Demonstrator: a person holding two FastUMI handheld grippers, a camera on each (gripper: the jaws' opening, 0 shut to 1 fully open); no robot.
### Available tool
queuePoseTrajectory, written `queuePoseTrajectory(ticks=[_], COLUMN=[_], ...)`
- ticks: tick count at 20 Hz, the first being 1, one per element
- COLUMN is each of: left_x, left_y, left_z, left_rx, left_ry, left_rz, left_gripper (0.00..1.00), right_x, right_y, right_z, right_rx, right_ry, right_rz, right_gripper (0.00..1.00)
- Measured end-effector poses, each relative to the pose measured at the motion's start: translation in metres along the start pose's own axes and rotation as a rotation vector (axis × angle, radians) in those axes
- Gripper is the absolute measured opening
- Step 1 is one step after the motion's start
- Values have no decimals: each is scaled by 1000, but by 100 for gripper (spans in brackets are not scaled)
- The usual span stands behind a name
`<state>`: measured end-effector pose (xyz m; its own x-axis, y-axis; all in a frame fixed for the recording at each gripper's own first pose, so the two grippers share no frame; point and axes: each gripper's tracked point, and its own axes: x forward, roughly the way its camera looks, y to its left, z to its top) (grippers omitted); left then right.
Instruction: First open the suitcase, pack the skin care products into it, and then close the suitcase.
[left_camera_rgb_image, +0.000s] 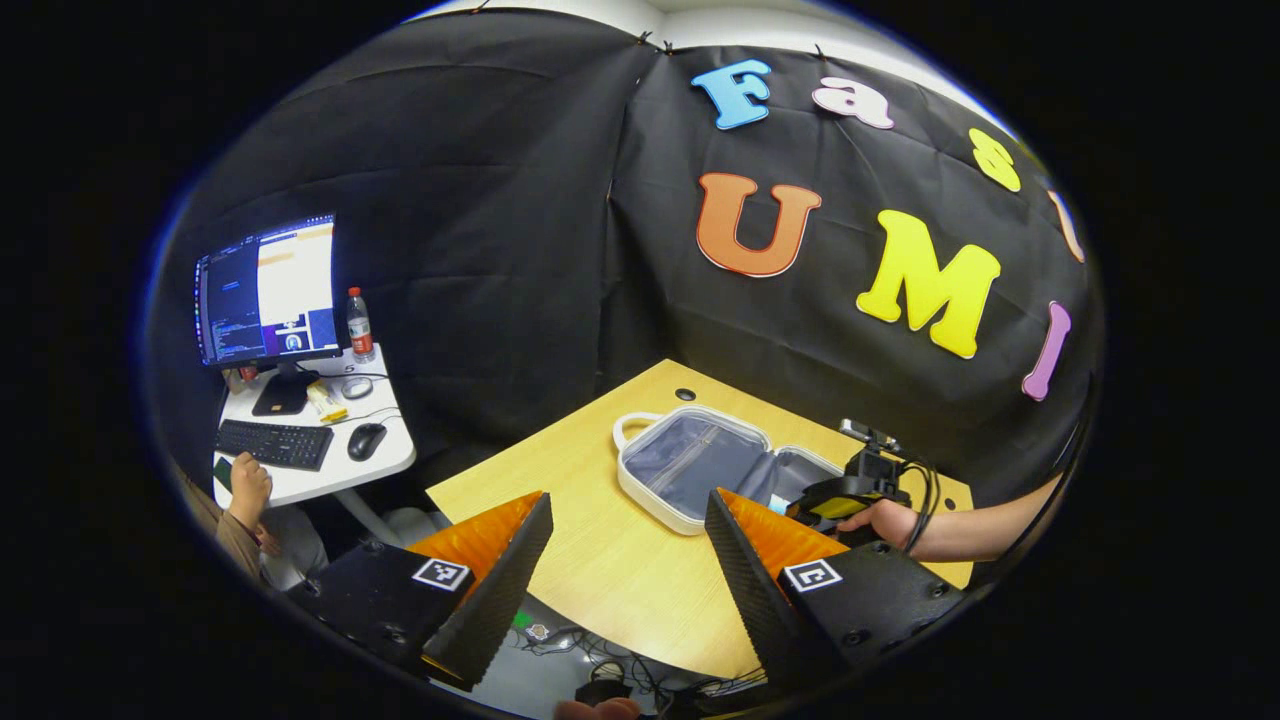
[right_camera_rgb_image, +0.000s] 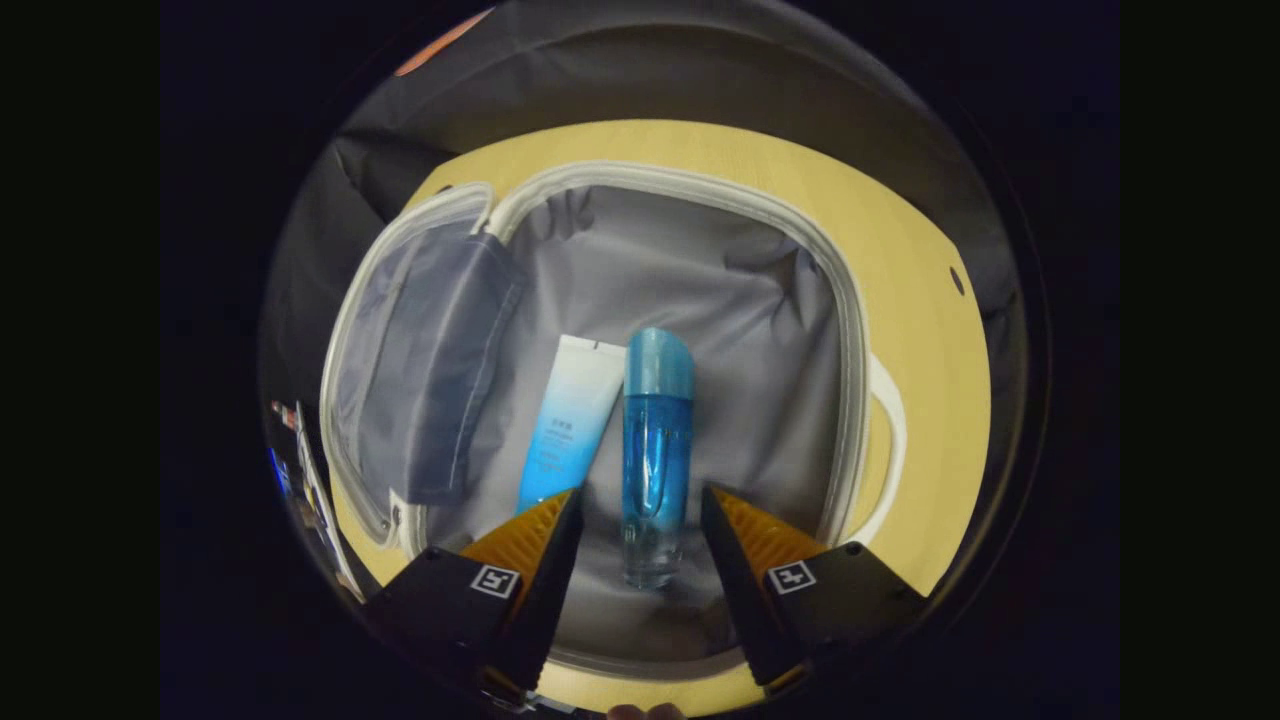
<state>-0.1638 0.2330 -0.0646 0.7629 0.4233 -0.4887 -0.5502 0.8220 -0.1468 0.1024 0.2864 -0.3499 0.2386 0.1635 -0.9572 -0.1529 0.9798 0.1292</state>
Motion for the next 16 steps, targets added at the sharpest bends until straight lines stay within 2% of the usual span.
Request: queuePoseTrajectory(ticks=[2, 3, 9, 13, 16], left_x=[6, 11, 41, 79, 118], left_y=[-1, -2, 5, 20, 24], left_z=[-2, -3, 1, -15, -36], left_rx=[-4, -9, -40, -47, -62], left_ry=[6, 11, 12, 30, 63], left_rz=[-1, -4, -41, -120, -192], left_gripper=[98, 98, 98, 98, 98], right_x=[-16, -25, -77, -112, -136], right_y=[2, 4, 15, 21, 14], right_z=[4, 7, 32, 40, 36], right_rx=[-21, -31, -150, -213, -232], right_ry=[-55, -85, -294, -434, -521], right_rz=[30, 48, 120, 160, 159], right_gripper=[74, 72, 78, 81, 81])
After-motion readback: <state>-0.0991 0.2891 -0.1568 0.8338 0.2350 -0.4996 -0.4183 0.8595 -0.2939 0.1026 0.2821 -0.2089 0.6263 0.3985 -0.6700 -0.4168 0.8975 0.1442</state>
